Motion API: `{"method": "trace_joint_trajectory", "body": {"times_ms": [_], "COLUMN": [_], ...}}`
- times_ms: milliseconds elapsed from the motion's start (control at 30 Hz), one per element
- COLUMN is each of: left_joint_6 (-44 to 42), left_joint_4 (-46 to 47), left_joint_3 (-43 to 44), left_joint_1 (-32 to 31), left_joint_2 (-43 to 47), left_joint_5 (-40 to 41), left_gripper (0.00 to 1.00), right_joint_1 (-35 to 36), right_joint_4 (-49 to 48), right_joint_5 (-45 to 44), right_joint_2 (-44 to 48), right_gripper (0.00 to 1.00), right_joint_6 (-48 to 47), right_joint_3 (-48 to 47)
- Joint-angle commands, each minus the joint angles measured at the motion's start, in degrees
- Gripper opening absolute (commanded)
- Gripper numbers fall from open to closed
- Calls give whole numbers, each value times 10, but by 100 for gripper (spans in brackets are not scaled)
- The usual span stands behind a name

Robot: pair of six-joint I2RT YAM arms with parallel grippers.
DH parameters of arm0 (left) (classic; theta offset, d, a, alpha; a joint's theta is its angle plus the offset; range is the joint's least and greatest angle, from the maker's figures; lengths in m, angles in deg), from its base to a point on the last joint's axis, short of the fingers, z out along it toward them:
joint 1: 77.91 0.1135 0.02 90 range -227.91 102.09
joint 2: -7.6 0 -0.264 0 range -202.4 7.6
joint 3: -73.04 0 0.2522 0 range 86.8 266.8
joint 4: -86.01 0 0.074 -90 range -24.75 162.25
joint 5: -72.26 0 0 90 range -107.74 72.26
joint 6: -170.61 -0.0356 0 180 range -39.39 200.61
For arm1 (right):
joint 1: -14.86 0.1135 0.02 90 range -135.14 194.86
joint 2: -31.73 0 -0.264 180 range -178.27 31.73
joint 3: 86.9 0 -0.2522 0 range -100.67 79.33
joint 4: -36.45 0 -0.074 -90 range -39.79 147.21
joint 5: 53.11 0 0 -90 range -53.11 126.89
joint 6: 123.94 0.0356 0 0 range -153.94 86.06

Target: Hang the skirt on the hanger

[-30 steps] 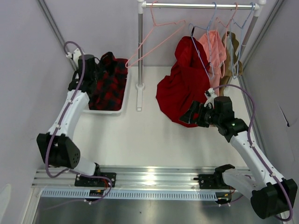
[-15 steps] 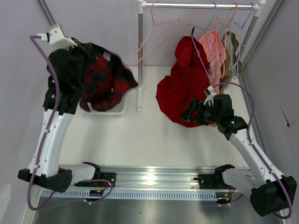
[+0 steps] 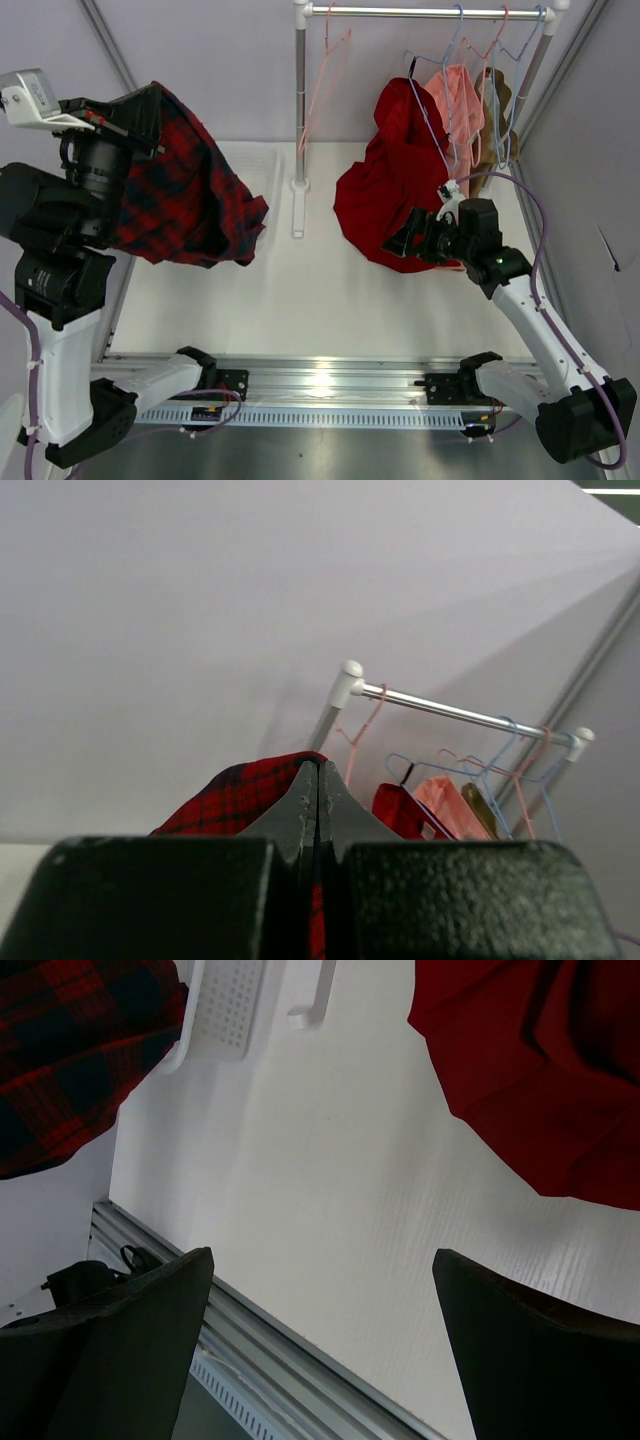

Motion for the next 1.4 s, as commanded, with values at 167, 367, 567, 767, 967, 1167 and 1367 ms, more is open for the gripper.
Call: {"method": "trace_joint_trajectory", "body": {"times_ms": [167, 367, 567, 767, 967, 1167, 1367], "left_joint_6": [-19, -60, -51, -37, -38, -34, -35], "left_joint_4": [7, 26, 68, 88, 86, 83, 70], "left_joint_3": [61, 13, -66, -102, -99, -101, -95], "left_joint_1": [-53, -178, -229, -241, -247, -252, -254], "left_joint_2": [-22, -34, -40, -51, -58, -58, -56], "left_joint_5": [-98, 0, 53, 52, 52, 46, 35], "left_gripper": [0, 0, 0, 0, 0, 0, 0], "right_joint_1": [37, 81, 129, 197, 260, 282, 281], "right_joint_4": [-31, -41, -34, -17, -2, -22, -64], "right_joint_5": [5, -7, -41, -89, -176, -233, -226], "right_joint_2": [9, 39, 60, 40, 7, -47, -124], "right_gripper": [99, 99, 99, 99, 99, 97, 80], "right_joint_6": [9, 41, 62, 55, 51, 60, 71], "right_joint_3": [-44, -88, -133, -142, -120, -97, -119]}}
